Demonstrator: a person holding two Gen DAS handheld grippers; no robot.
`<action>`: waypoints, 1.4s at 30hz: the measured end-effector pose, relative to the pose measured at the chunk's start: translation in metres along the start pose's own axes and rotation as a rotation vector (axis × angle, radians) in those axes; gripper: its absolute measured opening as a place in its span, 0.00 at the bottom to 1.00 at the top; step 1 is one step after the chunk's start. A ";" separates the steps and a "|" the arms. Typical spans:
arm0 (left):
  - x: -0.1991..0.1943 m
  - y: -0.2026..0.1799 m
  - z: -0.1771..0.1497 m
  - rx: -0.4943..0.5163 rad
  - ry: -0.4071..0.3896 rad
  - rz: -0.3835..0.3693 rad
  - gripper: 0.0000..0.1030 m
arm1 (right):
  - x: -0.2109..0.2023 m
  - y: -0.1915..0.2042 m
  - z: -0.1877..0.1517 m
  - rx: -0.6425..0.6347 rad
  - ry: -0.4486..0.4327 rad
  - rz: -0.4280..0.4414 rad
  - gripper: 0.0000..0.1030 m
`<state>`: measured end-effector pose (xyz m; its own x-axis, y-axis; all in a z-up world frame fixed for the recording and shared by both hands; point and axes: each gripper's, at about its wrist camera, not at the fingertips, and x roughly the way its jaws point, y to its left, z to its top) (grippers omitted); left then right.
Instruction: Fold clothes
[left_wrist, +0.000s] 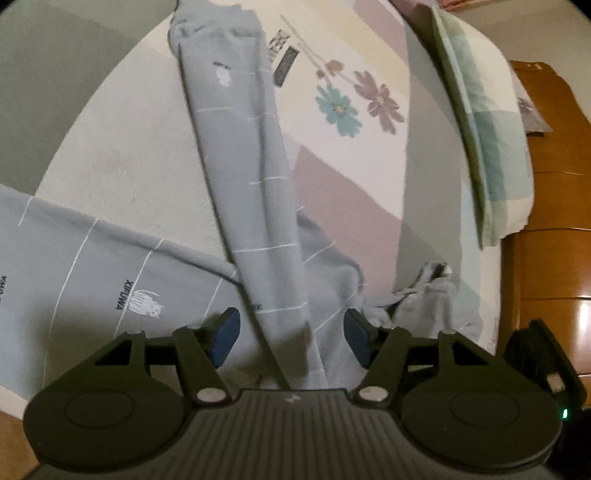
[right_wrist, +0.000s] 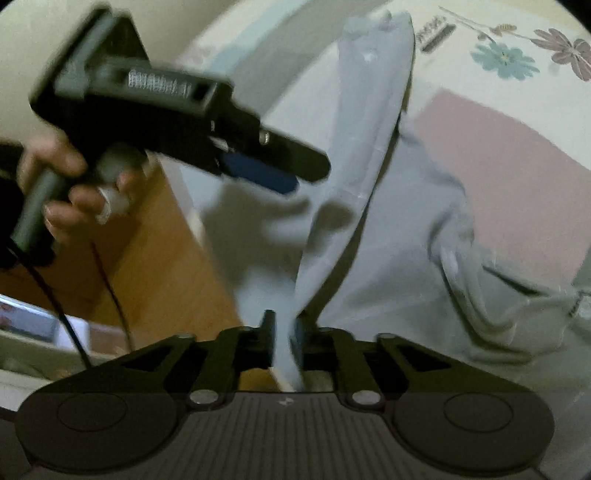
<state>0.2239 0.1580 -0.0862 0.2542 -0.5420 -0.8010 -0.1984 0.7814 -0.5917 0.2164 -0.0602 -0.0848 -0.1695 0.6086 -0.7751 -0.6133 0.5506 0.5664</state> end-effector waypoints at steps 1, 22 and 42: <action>0.002 0.000 0.001 0.007 -0.005 0.005 0.60 | 0.000 -0.001 -0.003 0.003 0.007 -0.009 0.20; 0.038 0.034 0.063 0.044 -0.033 -0.253 0.58 | -0.046 -0.044 -0.017 0.281 -0.180 -0.121 0.44; 0.030 0.012 0.063 0.139 -0.011 -0.327 0.04 | -0.058 -0.016 -0.054 0.490 -0.258 -0.280 0.49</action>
<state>0.2887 0.1709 -0.1118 0.2929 -0.7676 -0.5702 0.0258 0.6024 -0.7978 0.1947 -0.1349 -0.0639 0.1762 0.4882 -0.8548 -0.1716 0.8703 0.4617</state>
